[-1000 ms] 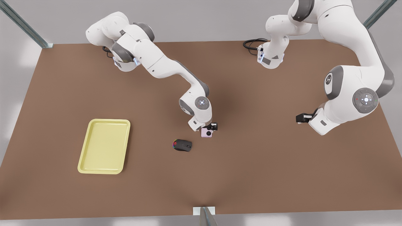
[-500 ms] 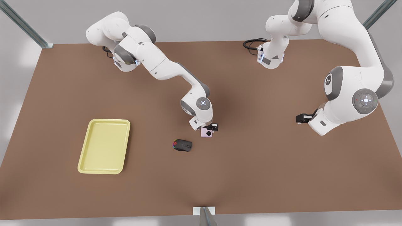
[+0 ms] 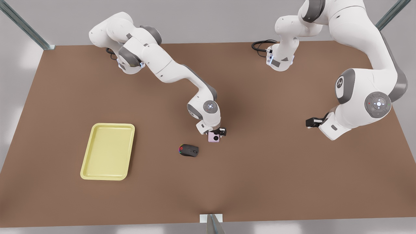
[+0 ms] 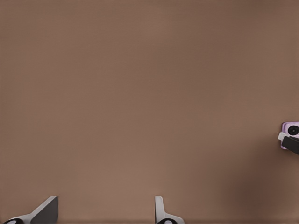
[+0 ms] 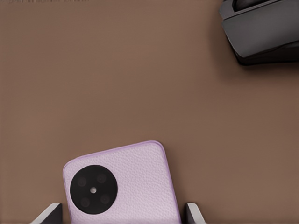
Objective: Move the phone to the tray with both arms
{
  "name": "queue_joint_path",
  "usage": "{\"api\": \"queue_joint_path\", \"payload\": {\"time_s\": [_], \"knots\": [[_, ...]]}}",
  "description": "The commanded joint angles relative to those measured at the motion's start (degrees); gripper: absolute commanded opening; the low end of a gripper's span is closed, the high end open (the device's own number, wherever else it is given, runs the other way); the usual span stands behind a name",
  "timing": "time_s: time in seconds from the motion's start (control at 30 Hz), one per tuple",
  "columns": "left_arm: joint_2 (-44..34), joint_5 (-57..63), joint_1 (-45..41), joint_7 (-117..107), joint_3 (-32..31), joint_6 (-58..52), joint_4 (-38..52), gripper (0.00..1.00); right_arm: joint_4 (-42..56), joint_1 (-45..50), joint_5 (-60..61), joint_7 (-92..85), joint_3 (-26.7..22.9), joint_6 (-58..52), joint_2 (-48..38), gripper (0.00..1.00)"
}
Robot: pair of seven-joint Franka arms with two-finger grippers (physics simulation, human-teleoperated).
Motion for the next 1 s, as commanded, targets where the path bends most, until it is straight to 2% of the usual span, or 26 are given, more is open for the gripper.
{"api": "queue_joint_path", "payload": {"time_s": [0.0,0.33,0.77,0.87,0.97], "knots": [[-0.08,0.03,0.01,0.14,0.06,-0.03,0.03,1.00,0.03,-0.03,0.02,0.55,0.00,0.08,-0.08,0.94],[-0.08,-0.23,0.01,0.14,-0.03,-0.03,0.03,1.00,0.03,-0.03,0.02,-0.85,0.00,0.08,-0.25,0.82],[-0.08,-0.23,0.01,0.14,-0.03,-0.11,0.20,1.00,-0.94,-0.47,0.37,-4.46,-0.53,-0.01,-2.71,0.81],[-0.08,-0.23,0.01,0.14,-0.03,-0.11,0.38,1.00,-5.94,-2.58,0.37,-9.46,-0.44,-0.45,-7.28,0.81],[-0.08,-0.23,-0.08,0.14,-0.03,-0.11,0.47,1.00,-14.47,-8.64,0.46,-18.34,-0.09,-0.62,-14.22,0.81]]}}
